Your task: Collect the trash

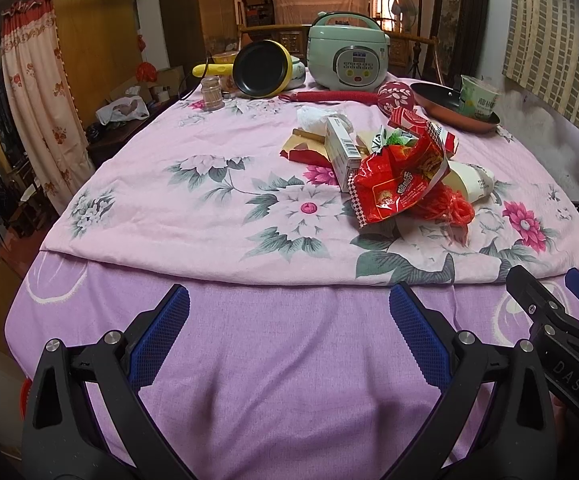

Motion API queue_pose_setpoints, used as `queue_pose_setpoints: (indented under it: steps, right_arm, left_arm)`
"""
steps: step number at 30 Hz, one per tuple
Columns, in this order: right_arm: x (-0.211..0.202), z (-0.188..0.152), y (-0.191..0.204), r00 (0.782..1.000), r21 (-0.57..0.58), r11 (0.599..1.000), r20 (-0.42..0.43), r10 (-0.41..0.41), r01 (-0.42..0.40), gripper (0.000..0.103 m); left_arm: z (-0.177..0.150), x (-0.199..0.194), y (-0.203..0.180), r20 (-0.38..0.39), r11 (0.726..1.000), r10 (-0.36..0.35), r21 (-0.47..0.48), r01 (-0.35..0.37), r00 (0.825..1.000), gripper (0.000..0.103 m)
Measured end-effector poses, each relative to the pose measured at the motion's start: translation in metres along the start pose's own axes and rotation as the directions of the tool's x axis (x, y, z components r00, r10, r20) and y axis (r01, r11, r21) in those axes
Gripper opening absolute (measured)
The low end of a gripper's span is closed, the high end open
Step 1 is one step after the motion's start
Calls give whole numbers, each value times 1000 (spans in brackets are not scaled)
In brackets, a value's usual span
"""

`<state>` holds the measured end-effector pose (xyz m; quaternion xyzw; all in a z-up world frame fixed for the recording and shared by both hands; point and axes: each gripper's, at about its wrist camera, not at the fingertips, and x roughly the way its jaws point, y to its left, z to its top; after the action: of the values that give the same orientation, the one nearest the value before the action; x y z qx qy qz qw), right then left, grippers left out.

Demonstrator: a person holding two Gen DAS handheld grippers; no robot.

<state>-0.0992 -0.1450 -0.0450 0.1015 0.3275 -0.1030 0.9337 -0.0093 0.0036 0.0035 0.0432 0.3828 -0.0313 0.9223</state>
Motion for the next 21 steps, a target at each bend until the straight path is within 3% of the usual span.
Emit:
queue_pose_setpoints:
  steps: [7, 14, 17, 21]
  right_arm:
    - [1, 3, -3, 1000, -11, 1000, -3, 1, -1, 98]
    - [9, 21, -34, 999, 10, 999, -13, -46, 46, 98]
    - [20, 30, -39, 999, -22, 999, -39, -36, 35, 98]
    - [38, 42, -29, 994, -109, 993, -100, 38, -49, 98]
  left_arm:
    - [-1, 2, 1, -4, 1000, 4, 16, -4, 1000, 96]
    - [14, 14, 20, -8, 1000, 5, 1, -5, 1000, 96]
    - [22, 26, 25, -32, 999, -42, 4, 42, 999, 96]
    - [30, 45, 22, -90, 989, -146, 4, 147, 985, 96]
